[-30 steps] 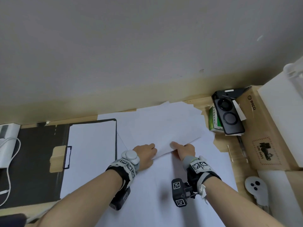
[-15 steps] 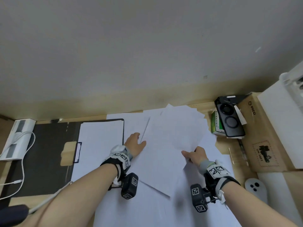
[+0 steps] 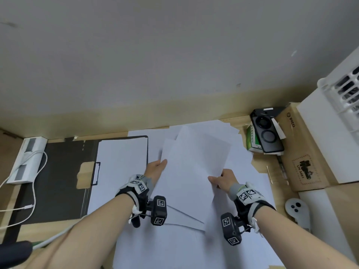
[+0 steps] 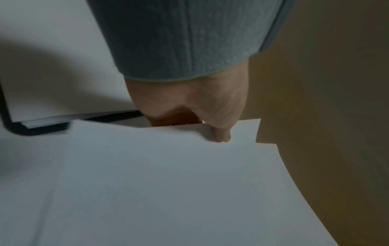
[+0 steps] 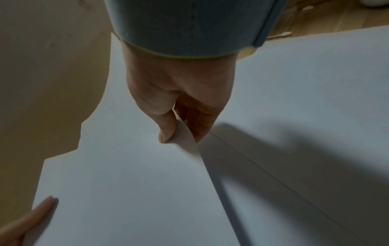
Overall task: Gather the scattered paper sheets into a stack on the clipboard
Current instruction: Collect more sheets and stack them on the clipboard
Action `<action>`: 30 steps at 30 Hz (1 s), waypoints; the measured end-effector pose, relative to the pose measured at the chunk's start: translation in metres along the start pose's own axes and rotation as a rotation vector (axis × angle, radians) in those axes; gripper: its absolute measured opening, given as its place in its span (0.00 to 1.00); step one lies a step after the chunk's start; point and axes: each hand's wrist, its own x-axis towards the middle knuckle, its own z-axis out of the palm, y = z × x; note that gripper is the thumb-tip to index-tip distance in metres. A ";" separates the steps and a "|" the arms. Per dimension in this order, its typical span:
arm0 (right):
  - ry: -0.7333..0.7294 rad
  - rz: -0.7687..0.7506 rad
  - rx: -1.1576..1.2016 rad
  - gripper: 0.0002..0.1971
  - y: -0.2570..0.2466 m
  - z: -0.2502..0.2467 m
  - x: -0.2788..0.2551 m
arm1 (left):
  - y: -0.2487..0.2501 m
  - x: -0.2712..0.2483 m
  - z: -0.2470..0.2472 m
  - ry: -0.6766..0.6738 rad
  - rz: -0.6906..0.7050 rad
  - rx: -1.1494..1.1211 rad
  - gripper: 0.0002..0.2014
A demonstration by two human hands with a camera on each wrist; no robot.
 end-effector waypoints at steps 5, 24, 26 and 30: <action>-0.085 -0.082 -0.044 0.07 -0.006 0.006 -0.011 | 0.010 -0.017 0.001 -0.071 -0.071 -0.151 0.19; 0.607 0.297 -0.463 0.39 0.128 -0.091 -0.041 | -0.045 -0.019 0.055 0.044 -0.143 0.508 0.17; 0.648 0.345 -0.551 0.44 0.133 -0.093 -0.045 | -0.047 -0.018 0.058 0.022 -0.107 0.550 0.15; 0.662 0.401 -0.576 0.47 0.135 -0.093 -0.042 | -0.045 -0.016 0.067 0.019 -0.092 0.597 0.15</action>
